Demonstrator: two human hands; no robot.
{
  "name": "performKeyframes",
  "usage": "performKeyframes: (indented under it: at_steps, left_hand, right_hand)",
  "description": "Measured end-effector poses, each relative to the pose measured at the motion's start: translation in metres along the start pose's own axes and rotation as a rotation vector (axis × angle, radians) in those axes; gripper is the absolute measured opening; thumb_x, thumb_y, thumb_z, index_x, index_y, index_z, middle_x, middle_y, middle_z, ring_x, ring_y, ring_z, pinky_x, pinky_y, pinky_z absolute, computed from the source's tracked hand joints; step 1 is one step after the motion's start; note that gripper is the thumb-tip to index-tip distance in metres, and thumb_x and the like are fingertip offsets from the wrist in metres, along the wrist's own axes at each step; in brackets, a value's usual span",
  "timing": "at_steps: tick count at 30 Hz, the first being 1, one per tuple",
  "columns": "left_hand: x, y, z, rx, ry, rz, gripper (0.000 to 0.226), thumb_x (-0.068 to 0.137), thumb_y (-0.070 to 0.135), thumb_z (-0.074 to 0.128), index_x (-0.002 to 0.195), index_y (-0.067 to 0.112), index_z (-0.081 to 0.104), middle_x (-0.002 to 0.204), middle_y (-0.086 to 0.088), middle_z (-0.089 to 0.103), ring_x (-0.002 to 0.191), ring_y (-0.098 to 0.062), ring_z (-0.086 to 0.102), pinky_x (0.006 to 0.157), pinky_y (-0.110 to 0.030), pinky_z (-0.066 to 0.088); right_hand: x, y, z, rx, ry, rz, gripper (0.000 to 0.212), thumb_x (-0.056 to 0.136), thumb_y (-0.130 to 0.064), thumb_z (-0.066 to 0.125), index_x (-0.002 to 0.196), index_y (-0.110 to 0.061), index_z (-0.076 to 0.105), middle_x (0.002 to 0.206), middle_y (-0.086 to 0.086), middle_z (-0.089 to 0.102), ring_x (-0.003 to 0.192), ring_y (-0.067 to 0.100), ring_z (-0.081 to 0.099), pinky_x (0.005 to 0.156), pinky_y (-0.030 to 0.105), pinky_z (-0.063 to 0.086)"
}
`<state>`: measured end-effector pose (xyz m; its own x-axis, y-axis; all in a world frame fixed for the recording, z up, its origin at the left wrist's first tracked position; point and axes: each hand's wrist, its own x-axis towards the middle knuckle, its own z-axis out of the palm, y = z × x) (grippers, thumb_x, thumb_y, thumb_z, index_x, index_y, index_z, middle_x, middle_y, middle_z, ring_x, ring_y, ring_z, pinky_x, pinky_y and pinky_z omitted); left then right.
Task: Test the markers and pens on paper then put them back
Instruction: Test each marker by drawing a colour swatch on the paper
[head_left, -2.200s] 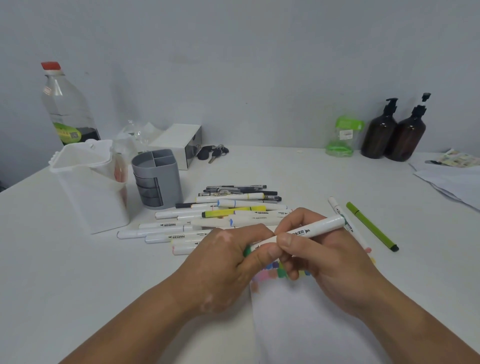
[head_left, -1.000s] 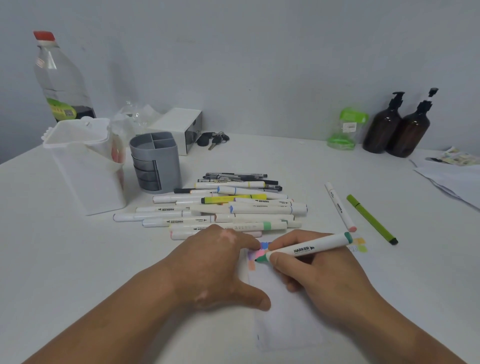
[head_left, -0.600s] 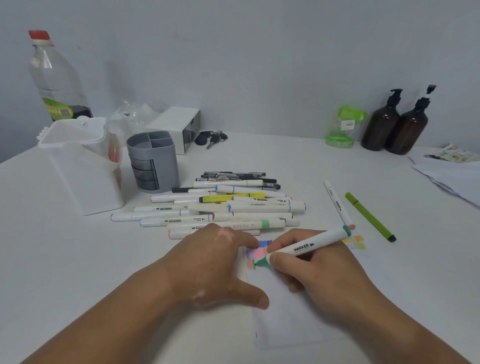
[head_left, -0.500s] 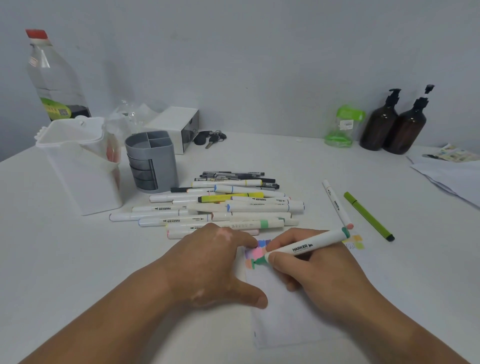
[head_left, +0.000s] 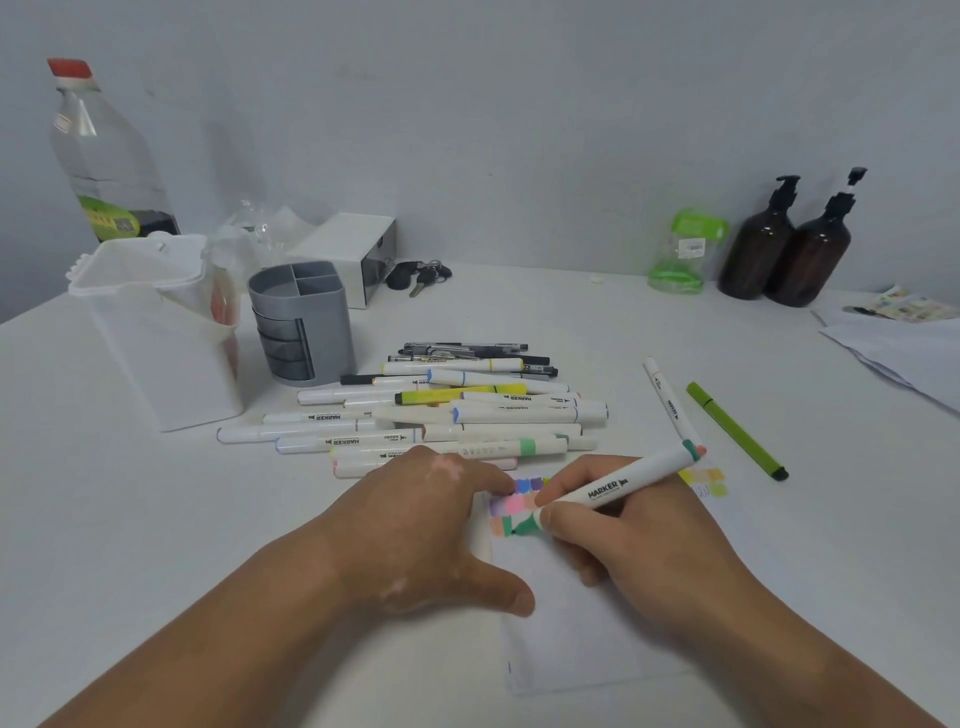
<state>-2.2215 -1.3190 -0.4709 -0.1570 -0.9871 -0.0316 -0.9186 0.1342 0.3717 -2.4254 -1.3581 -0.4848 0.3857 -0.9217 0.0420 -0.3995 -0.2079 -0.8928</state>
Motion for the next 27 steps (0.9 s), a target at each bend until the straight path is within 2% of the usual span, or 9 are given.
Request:
performKeyframes:
  at_steps: [5,8,10,14,17,19,22,25,27]
  left_hand:
    - [0.000,-0.001,0.002,0.023,-0.007,-0.005,0.098,0.052,0.084,0.074,0.138,0.046,0.050,0.078,0.026,0.042,0.085,-0.004,0.045,0.062,-0.011,0.032]
    - [0.000,-0.004,0.000,0.001,0.006,0.003,0.089,0.053,0.084,0.074,0.131,0.047,0.052,0.076,0.021,0.046,0.075,0.003,0.049,0.057,-0.011,0.033]
    - [0.001,-0.007,-0.001,-0.096,0.079,0.017,0.067,0.061,0.078,0.073,0.117,0.046,0.055,0.066,0.012,0.048,0.068,0.004,0.049,0.055,-0.014,0.035]
    - [0.003,-0.009,-0.004,-0.567,0.135,-0.002,0.017,0.089,0.032,0.061,0.094,0.040,0.048,0.069,0.001,0.055,0.060,-0.006,0.048,0.061,-0.019,0.041]
    - [0.004,-0.006,-0.003,-0.969,0.097,-0.027,0.020,0.076,0.020,0.047,0.093,0.030,0.050,0.079,-0.004,0.059,0.067,-0.024,0.054,0.064,-0.038,0.046]
    - [0.005,-0.004,-0.001,-1.047,0.123,0.014,0.024,0.080,0.009,0.046,0.098,0.024,0.051,0.089,-0.005,0.066,0.069,-0.025,0.059,0.064,-0.035,0.049]
    - [0.007,-0.006,0.001,-1.099,0.124,0.045,0.024,0.100,-0.004,0.048,0.115,0.016,0.049,0.106,-0.006,0.074,0.077,-0.032,0.071,0.070,-0.034,0.058]
    - [0.007,-0.006,0.001,-1.167,0.087,0.042,0.027,0.096,0.014,0.058,0.119,0.009,0.045,0.110,-0.014,0.074,0.090,-0.043,0.072,0.084,-0.044,0.061]
    - [0.007,-0.006,0.001,-1.184,0.080,0.048,0.032,0.089,0.020,0.061,0.112,0.003,0.047,0.108,-0.016,0.075,0.091,-0.042,0.073,0.083,-0.045,0.061]
  right_hand:
    - [0.000,0.000,0.000,0.028,-0.003,-0.009,0.012,0.083,-0.017,0.072,0.084,-0.028,0.075,0.057,0.003,0.067,0.049,0.012,0.059,0.050,0.023,0.050]
    - [0.003,-0.001,-0.006,0.232,0.115,-0.038,0.005,0.077,-0.020,0.074,0.082,-0.019,0.075,0.058,0.003,0.065,0.049,0.015,0.057,0.048,0.024,0.048]
    - [0.008,-0.002,-0.014,0.412,0.202,-0.038,0.009,0.072,-0.020,0.072,0.079,-0.015,0.075,0.059,0.006,0.064,0.050,0.015,0.056,0.047,0.023,0.047]
    - [0.011,-0.006,-0.025,0.588,0.250,-0.026,0.010,0.078,-0.013,0.074,0.069,-0.018,0.073,0.060,0.008,0.061,0.049,0.017,0.053,0.043,0.023,0.044]
    - [0.012,-0.006,-0.029,0.637,0.218,-0.022,0.014,0.081,-0.009,0.074,0.071,-0.018,0.075,0.061,0.008,0.060,0.050,0.016,0.053,0.042,0.022,0.043]
    - [0.012,-0.009,-0.030,0.697,0.174,-0.030,0.001,0.071,-0.017,0.076,0.072,-0.018,0.076,0.062,0.009,0.061,0.051,0.016,0.055,0.043,0.023,0.044]
    - [0.012,-0.008,-0.030,0.805,0.141,-0.024,0.008,0.067,-0.020,0.070,0.072,-0.017,0.076,0.062,0.011,0.062,0.051,0.017,0.057,0.042,0.025,0.046]
    - [0.013,-0.006,-0.030,0.823,0.145,-0.028,0.020,0.083,-0.005,0.062,0.070,-0.017,0.073,0.062,0.013,0.063,0.050,0.019,0.056,0.042,0.027,0.045]
    - [0.013,-0.006,-0.030,0.786,0.164,-0.051,0.023,0.087,-0.005,0.063,0.070,-0.018,0.073,0.062,0.012,0.063,0.049,0.020,0.055,0.042,0.027,0.044]
